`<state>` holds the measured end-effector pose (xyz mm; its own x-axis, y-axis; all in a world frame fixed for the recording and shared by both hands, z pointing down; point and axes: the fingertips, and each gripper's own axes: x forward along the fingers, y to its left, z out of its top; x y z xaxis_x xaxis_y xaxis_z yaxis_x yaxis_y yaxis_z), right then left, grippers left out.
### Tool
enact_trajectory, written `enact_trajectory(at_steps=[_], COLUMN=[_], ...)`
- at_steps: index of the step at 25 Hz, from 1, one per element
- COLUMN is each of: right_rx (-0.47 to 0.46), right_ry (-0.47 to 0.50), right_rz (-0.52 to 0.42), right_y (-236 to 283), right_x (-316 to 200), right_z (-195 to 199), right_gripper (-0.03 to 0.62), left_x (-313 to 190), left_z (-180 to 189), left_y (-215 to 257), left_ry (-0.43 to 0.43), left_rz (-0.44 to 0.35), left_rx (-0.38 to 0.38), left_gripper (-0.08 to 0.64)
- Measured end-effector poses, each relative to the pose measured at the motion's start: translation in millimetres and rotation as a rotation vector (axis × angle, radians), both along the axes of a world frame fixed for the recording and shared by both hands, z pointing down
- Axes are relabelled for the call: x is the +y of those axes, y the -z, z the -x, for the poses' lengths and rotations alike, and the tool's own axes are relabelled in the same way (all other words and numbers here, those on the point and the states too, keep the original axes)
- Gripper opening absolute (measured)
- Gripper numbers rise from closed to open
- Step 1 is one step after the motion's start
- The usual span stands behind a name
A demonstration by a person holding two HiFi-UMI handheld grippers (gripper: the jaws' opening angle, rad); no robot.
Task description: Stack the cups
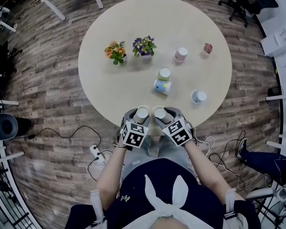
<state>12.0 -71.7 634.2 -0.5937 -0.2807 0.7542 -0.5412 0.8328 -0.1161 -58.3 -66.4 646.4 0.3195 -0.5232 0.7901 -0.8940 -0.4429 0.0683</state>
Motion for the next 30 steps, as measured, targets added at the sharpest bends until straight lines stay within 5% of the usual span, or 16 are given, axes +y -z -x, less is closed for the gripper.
enact_trajectory(at_steps=[16,30], right_rx=[0.007,-0.062], right_ry=[0.016,-0.030], right_rz=[-0.002,-0.005], right_y=[-1.0,35.9], right_x=[-1.1,-1.4], right_z=[3.1,-13.5], right_gripper=[0.238,0.336], left_x=[2.8,-5.6], left_z=[-5.1,-1.6], left_y=[-0.1,43.3], left_ry=[-0.016,0.032], left_rz=[0.013,-0.031], left_rx=[0.009,0.146], left_gripper=[0.264,0.295])
